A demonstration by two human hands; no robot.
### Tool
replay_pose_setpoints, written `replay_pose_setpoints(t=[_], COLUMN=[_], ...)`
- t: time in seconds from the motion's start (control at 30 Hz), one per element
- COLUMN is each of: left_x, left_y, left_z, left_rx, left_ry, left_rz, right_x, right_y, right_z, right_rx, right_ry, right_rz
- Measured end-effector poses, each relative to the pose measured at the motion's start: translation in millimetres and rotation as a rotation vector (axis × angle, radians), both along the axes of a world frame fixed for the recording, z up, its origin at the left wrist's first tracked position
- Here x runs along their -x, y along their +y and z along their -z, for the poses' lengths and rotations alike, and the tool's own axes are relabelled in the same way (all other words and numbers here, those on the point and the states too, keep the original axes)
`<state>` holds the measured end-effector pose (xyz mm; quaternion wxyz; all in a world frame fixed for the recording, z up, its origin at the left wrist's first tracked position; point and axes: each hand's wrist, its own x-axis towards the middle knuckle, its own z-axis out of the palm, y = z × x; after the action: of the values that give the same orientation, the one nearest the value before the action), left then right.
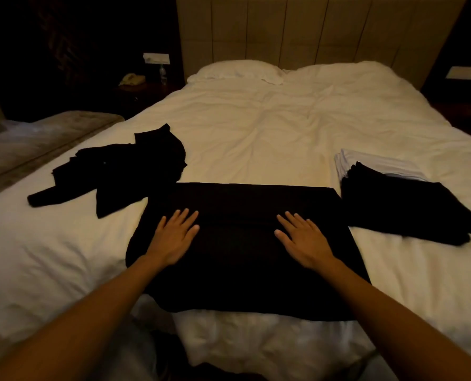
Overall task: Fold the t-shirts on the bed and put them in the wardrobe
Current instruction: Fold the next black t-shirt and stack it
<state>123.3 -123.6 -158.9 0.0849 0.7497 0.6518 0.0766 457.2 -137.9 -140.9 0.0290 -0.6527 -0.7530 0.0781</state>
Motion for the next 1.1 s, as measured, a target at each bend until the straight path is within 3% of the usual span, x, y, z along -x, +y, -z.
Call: replay_pose_setpoints(t=[0.13, 0.23, 0.4, 0.53, 0.67, 0.83, 0.97, 1.1], left_x=[1, -8, -19, -17, -9, -7, -12, -11], left_y=[8, 25, 71, 106, 142, 170, 178, 182], left_z=[-3, -9, -29, -33, -25, -22, -22, -21], left_rx=[0.001, -0.09, -0.097, -0.04, -0.018, -0.114, -0.077, -0.2], left_ry=[-0.003, 0.041, -0.09, -0.176, -0.106, -0.051, 0.084, 0.175], left_rz=[-0.112, -0.2, -0.05, 0.044, 0.048, 0.079, 0.127, 0.097], right_x=[-2, -1, -10, -18, -24, -29, -30, -35], right_y=[2, 19, 67, 103, 132, 157, 162, 168], right_z=[-8, -20, -32, -30, -19, -14, -13, -15], right_rx=[-0.152, -0.262, -0.257, -0.21, -0.135, -0.17, -0.175, -0.244], right_ry=[-0.039, 0.052, 0.132, 0.0, 0.015, -0.03, -0.07, -0.175], right_rz=[0.083, 0.139, 0.151, 0.116, 0.069, 0.006, -0.032, -0.043])
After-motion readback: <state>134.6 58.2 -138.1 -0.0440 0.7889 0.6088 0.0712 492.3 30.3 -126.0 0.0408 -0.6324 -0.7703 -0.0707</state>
